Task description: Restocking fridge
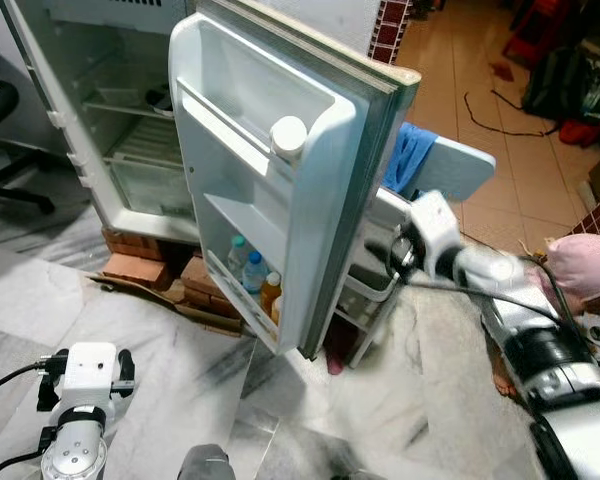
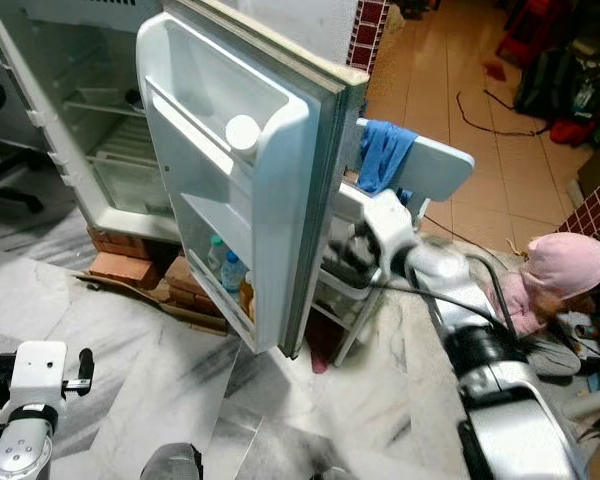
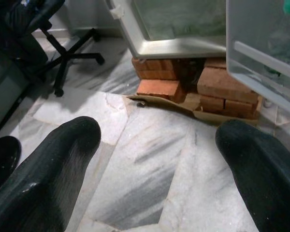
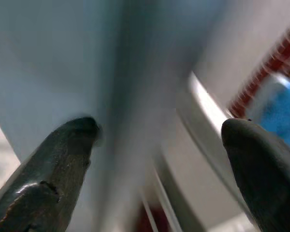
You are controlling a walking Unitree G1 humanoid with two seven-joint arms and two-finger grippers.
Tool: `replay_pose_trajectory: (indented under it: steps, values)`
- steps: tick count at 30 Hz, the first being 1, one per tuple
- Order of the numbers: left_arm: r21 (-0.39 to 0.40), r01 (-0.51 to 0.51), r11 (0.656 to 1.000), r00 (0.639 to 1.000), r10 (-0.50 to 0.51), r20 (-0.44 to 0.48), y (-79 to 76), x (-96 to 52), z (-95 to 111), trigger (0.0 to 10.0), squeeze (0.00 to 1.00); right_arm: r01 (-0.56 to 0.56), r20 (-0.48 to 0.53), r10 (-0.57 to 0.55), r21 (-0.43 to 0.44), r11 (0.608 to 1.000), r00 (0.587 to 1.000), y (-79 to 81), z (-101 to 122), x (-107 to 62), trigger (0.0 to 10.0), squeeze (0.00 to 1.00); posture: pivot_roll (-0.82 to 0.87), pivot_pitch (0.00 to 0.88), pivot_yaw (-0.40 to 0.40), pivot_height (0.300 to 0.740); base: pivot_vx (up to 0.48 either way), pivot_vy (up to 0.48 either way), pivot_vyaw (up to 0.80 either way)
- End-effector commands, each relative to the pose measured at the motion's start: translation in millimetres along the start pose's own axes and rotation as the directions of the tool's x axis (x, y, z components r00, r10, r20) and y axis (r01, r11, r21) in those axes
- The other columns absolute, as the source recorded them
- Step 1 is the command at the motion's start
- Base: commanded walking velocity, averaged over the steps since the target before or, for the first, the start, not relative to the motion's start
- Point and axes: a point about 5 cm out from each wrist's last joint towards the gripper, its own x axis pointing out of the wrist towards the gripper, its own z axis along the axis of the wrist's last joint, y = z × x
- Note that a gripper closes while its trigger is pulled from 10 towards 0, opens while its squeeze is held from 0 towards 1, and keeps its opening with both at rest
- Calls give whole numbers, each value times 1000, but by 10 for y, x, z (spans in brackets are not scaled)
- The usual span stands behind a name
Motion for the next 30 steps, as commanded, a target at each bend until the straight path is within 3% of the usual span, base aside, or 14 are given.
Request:
replay_pose_trajectory:
  steps: [1, 2, 4, 5, 6, 8, 11, 12, 15, 20, 22, 24, 26, 30]
  values:
    - [7, 23, 1000, 1000, -23, -3, -35, -2, 4, 10000, 0, -35, 67, 31, 61, 997, 997, 51, 72, 41, 10000, 0, 227, 60, -64, 740, 0, 0, 0]
    - [8, 28, 1000, 1000, -28, -1, -45, -1, 10, 10000, 0, -164, 182, 141, 124, 979, 973, 239, 241, 111, 10000, 0, 230, 59, -65, 740, 0, 0, 0]
    - [12, 24, 1000, 1000, -24, -4, -37, -1, 7, 10000, 0, -356, 307, 300, 143, 924, 903, 498, 427, 104, 10000, 0, 232, 59, -64, 740, 0, 0, 0]
    - [10, 16, 1000, 1000, -15, -13, -16, -10, -14, 10000, 0, -455, 363, 388, 121, 882, 847, 641, 505, 54, 10000, 0, 231, 60, -64, 740, 0, 0, 0]
    - [5, 5, 1000, 1000, -4, -29, 11, -29, -52, 10000, 0, -584, 421, 499, 94, 807, 757, 822, 581, -44, 10000, 0, 232, 61, -65, 740, 0, 0, 0]
    - [4, 2, 1000, 999, -2, -32, 18, -36, -63, 10000, 0, -615, 433, 523, 95, 783, 734, 865, 595, -74, 10000, 0, 232, 61, -65, 740, 0, 0, 0]
    - [8, -3, 1000, 999, 4, -40, 33, -67, -99, 10000, 0, -741, 488, 608, 131, 658, 626, 1000, 627, -250, 10000, 0, 236, 65, -67, 740, 0, 0, 0]
    - [9, -5, 1000, 999, 5, -41, 37, -73, -104, 10000, 0, -752, 489, 617, 131, 646, 616, 1018, 609, -283, 10000, 0, 236, 68, -70, 740, 0, 0, 0]
    - [9, -14, 1000, 999, 14, -46, 54, -92, -116, 10000, 0, -635, 378, 542, 185, 750, 750, 916, 293, -187, 10000, 0, 239, 74, -72, 740, 0, 0, 0]
    - [13, -37, 999, 998, 37, -43, 85, -154, -136, 10000, 0, -648, 345, 561, 234, 725, 753, 918, 150, -304, 10000, 0, 246, 88, -78, 740, 0, 0, 0]
    - [25, -87, 996, 995, 88, -46, 144, -196, -166, 10000, 0, -627, 313, 549, 262, 734, 775, 914, 67, -307, 10000, 0, 248, 92, -81, 740, 0, 0, 0]
    - [21, -152, 988, 988, 152, -40, 228, -218, -171, 10000, 0, -554, 279, 487, 274, 786, 828, 883, -11, -251, 10000, 0, 248, 96, -85, 740, 0, 0, 0]
    - [-5, -178, 984, 984, 178, -8, 271, -196, -113, 10000, 0, -388, 254, 326, 254, 886, 910, 790, -60, -163, 10000, 0, 245, 97, -86, 740, 0, 0, 0]
    - [-18, -143, 990, 987, 144, 76, 223, -114, 67, 10000, 0, -215, 242, 145, 296, 931, 959, 693, -111, -143, 10000, 0, 236, 100, -85, 740, 0, 0, 0]
